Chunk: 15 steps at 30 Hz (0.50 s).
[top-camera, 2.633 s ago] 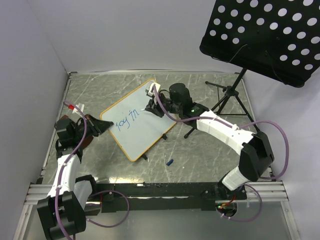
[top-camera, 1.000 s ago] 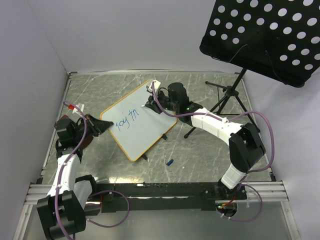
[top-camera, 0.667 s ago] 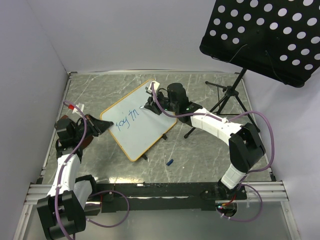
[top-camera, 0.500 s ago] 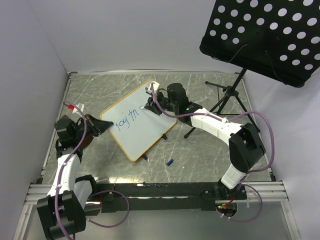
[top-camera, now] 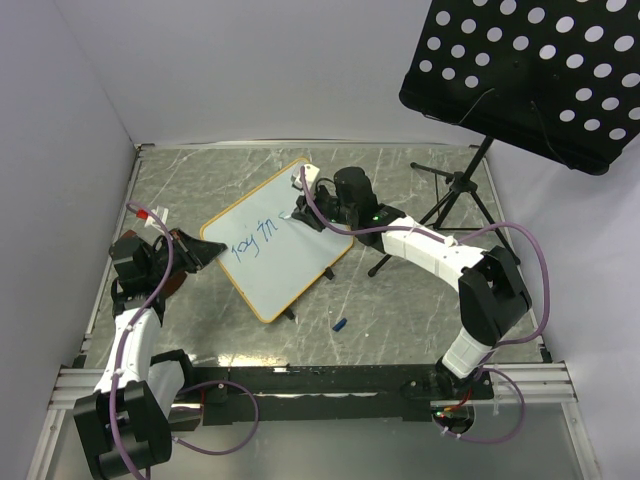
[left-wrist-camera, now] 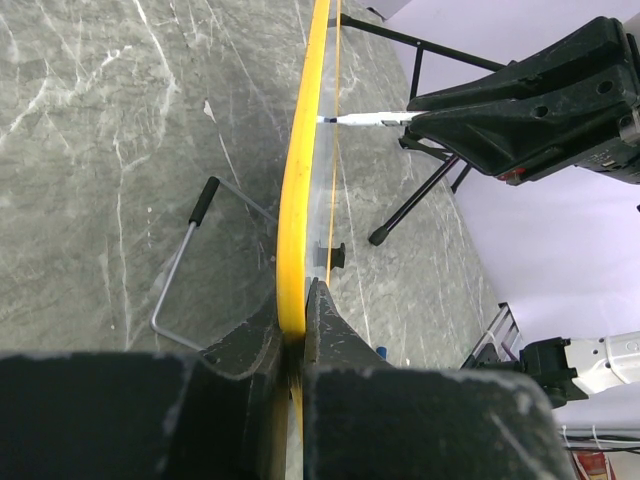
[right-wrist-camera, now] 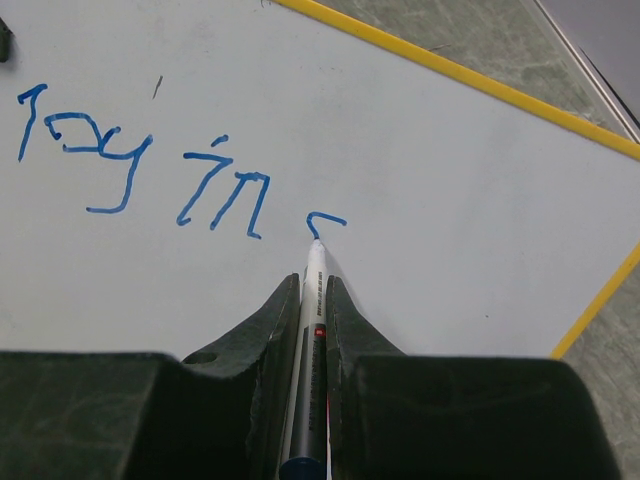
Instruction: Write a sentence on the whiteboard
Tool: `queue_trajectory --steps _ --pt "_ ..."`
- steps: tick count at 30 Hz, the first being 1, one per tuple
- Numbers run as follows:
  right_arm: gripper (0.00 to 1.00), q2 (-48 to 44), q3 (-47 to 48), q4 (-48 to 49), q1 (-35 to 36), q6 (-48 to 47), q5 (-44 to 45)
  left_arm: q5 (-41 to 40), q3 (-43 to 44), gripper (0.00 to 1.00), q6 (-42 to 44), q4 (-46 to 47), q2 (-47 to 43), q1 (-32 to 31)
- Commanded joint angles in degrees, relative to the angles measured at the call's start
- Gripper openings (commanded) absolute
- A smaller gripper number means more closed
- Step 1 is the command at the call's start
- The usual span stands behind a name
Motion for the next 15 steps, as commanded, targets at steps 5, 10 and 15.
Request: queue_trajectory --steps 5,10,15 --pt "0.0 -3.1 -1.3 -2.2 0.8 -1.2 -1.5 0.8 0.9 0.01 6.8 1.2 -0.1 -0.9" --pt "0.0 -3.8 -0.6 -2.7 1.8 0.0 -2.6 0.8 0.9 0.01 6.7 1.2 0.1 -0.9" --pt "0.0 -5.8 1.5 -2.5 1.7 1.7 -3.2 0.8 0.9 0.01 6.7 1.3 0.1 -0.9"
